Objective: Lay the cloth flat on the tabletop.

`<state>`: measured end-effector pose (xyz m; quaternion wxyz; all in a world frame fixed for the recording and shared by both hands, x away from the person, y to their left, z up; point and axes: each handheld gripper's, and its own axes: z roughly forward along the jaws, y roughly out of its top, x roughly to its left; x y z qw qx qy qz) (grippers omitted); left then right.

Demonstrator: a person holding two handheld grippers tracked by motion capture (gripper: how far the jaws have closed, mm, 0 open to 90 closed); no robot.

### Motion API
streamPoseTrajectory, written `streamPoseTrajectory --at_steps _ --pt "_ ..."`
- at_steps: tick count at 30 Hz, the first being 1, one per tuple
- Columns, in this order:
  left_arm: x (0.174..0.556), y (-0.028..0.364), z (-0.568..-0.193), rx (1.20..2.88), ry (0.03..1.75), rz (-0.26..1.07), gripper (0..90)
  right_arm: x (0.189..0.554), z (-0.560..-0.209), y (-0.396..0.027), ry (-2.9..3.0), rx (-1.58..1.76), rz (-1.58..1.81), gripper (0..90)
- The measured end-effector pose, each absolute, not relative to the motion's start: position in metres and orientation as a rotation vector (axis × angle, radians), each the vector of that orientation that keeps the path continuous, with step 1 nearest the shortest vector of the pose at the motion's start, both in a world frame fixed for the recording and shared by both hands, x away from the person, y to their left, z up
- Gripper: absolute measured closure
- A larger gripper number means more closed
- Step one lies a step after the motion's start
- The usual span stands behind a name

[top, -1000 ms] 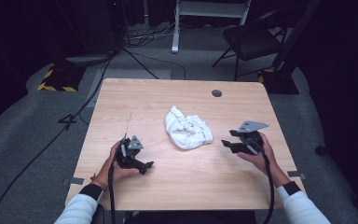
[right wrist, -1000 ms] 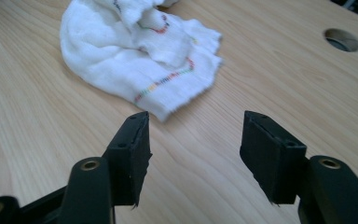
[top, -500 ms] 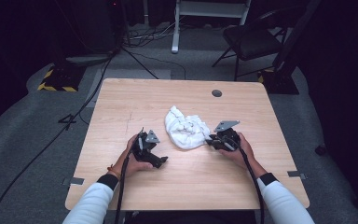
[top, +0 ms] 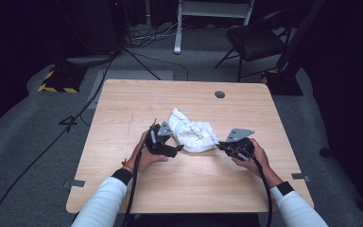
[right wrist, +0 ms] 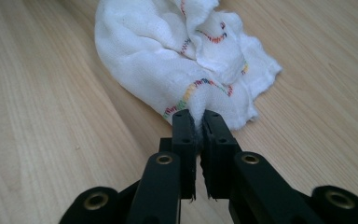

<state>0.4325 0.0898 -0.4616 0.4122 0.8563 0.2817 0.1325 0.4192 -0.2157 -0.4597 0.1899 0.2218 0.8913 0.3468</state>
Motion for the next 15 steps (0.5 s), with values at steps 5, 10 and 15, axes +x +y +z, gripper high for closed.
streamPoseTrajectory --at_steps 5,10,15 --pt "0.446 0.070 -0.460 2.165 0.705 0.375 28.6 0.408 -0.464 -0.223 2.547 0.607 0.958 84.6" --pt "0.467 0.070 -0.470 2.195 0.714 0.324 40.7 0.403 -0.468 -0.233 2.559 0.611 0.945 84.7" --pt "0.472 0.076 -0.477 2.242 0.653 0.267 64.0 0.403 -0.469 -0.243 2.551 0.633 0.929 84.7"
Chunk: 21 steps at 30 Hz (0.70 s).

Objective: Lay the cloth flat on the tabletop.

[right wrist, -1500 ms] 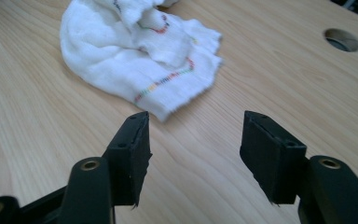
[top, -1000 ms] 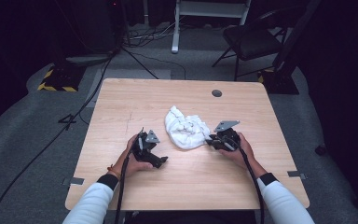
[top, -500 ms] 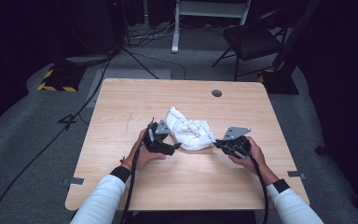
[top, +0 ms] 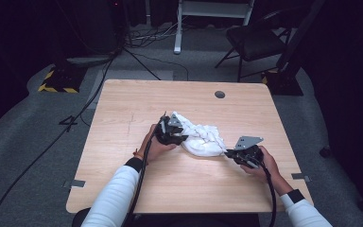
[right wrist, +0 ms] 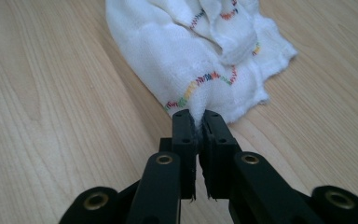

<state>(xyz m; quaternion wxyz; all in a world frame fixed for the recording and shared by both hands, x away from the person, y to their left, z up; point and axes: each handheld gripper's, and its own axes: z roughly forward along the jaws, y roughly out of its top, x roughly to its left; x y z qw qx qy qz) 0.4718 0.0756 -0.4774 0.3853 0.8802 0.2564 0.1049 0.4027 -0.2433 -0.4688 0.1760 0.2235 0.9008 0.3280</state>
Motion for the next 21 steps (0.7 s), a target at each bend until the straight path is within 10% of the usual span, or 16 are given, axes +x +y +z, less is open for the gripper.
streamPoseTrajectory --at_steps 7,21 --pt "0.460 0.078 -0.472 2.280 0.590 0.282 81.3 0.405 -0.470 -0.247 2.534 0.665 0.892 84.9" --pt "0.396 0.094 -0.479 2.356 0.413 0.216 77.6 0.379 -0.478 -0.247 2.581 0.672 0.899 79.5"
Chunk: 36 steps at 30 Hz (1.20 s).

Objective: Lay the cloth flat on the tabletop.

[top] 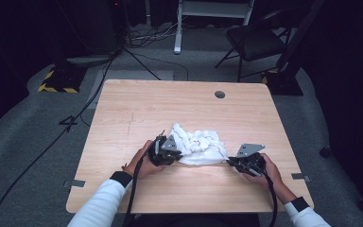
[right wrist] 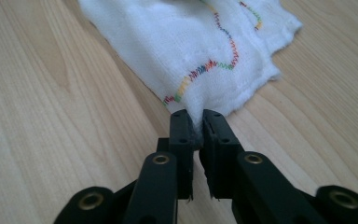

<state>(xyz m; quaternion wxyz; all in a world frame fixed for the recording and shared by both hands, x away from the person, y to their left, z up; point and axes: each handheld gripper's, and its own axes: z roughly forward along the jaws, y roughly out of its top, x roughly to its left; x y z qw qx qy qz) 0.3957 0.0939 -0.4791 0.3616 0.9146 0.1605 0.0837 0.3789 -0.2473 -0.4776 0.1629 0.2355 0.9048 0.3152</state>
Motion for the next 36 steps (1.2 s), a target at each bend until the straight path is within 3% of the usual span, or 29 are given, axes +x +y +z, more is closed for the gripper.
streamPoseTrajectory --at_steps 3,9,15,21,23,30,31,36 --pt "0.387 0.098 -0.478 2.353 0.427 0.221 69.0 0.374 -0.475 -0.253 2.564 0.689 0.937 70.8" --pt "0.383 0.094 -0.459 2.252 0.506 0.334 40.2 0.378 -0.463 -0.264 2.470 0.751 0.994 59.9" --pt "0.387 0.058 -0.442 2.213 0.434 0.379 34.9 0.398 -0.456 -0.257 2.433 0.784 1.011 57.8" --pt "0.408 0.018 -0.453 2.283 0.392 0.384 33.6 0.428 -0.465 -0.238 2.465 0.802 0.966 56.2" --pt "0.415 0.013 -0.462 2.322 0.399 0.356 36.4 0.435 -0.471 -0.234 2.483 0.812 0.951 55.1" --pt "0.428 0.027 -0.473 2.392 0.429 0.316 66.2 0.457 -0.488 -0.228 2.538 0.911 0.970 51.1" --pt "0.428 0.029 -0.472 2.391 0.424 0.316 69.7 0.458 -0.488 -0.229 2.537 0.916 0.976 52.8" --pt "0.427 0.040 -0.463 2.342 0.425 0.321 79.8 0.454 -0.486 -0.225 2.589 0.852 0.990 77.7"
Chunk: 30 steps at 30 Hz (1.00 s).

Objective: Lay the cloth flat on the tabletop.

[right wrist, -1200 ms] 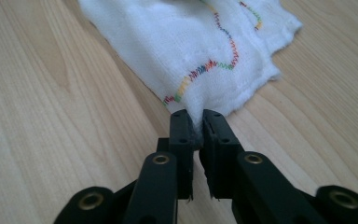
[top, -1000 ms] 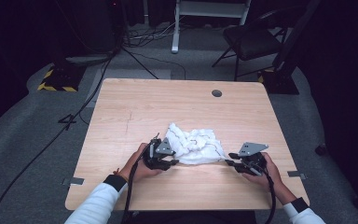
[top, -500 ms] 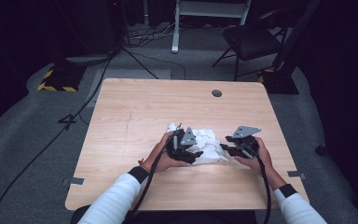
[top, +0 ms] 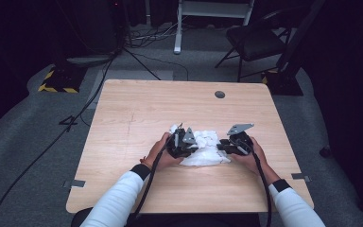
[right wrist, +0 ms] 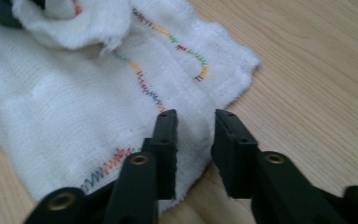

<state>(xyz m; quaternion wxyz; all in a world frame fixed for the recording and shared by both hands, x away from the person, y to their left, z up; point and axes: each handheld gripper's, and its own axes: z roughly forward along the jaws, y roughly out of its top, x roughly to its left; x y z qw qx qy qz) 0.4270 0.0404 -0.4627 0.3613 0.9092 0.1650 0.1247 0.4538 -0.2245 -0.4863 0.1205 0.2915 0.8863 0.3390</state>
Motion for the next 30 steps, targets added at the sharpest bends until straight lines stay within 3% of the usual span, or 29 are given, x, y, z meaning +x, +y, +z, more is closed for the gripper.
streamPoseTrajectory --at_steps 4,19,30 --pt "0.425 0.053 -0.450 2.292 0.435 0.356 80.6 0.449 -0.482 -0.221 2.566 0.804 0.966 86.5" --pt "0.381 0.114 -0.434 2.254 0.361 0.349 82.1 0.392 -0.428 -0.240 2.485 0.578 1.188 87.8" --pt "0.342 0.149 -0.462 2.331 0.408 0.258 77.6 0.337 -0.453 -0.249 2.671 0.439 1.099 87.3"
